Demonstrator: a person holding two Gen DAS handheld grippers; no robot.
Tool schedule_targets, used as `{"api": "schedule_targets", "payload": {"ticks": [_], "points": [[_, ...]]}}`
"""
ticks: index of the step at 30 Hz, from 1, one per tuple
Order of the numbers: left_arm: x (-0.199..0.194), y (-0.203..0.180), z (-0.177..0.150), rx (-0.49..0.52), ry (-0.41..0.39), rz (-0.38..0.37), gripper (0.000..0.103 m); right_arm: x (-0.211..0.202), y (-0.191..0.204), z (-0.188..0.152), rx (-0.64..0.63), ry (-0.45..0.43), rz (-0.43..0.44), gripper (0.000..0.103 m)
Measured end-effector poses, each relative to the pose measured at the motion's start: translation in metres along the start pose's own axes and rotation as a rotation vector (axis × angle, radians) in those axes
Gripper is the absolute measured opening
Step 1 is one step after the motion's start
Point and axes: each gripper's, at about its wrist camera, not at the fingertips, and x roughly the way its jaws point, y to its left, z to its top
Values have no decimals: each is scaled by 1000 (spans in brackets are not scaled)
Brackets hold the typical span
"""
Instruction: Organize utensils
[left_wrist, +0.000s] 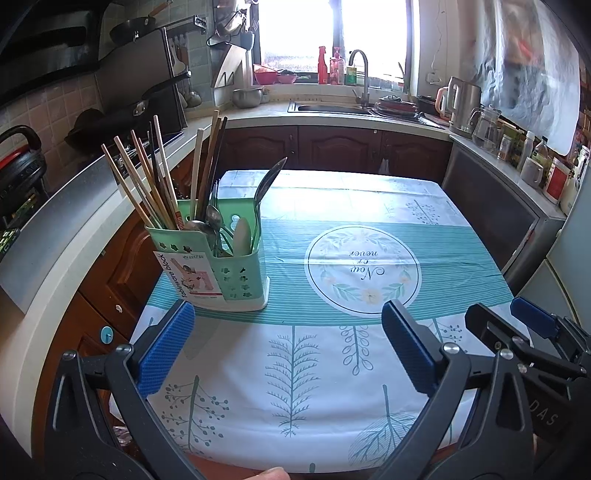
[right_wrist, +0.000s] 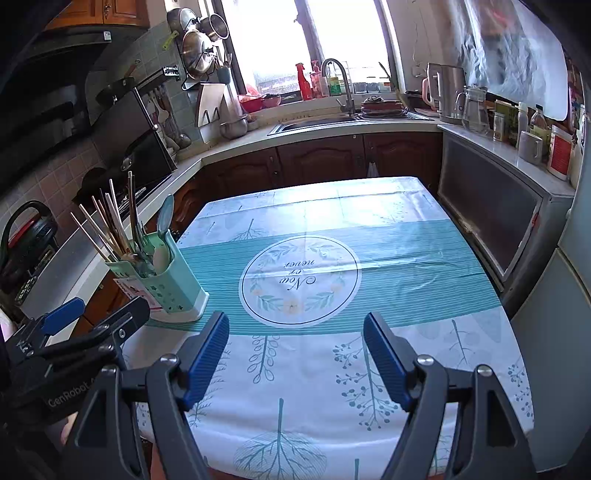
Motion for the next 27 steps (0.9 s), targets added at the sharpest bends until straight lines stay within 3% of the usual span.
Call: {"api": "schedule_targets", "payload": {"ticks": [27], "points": [[4,1,-2,10,14,-6,97,4,-1,-4,11,16,7,76]]}}
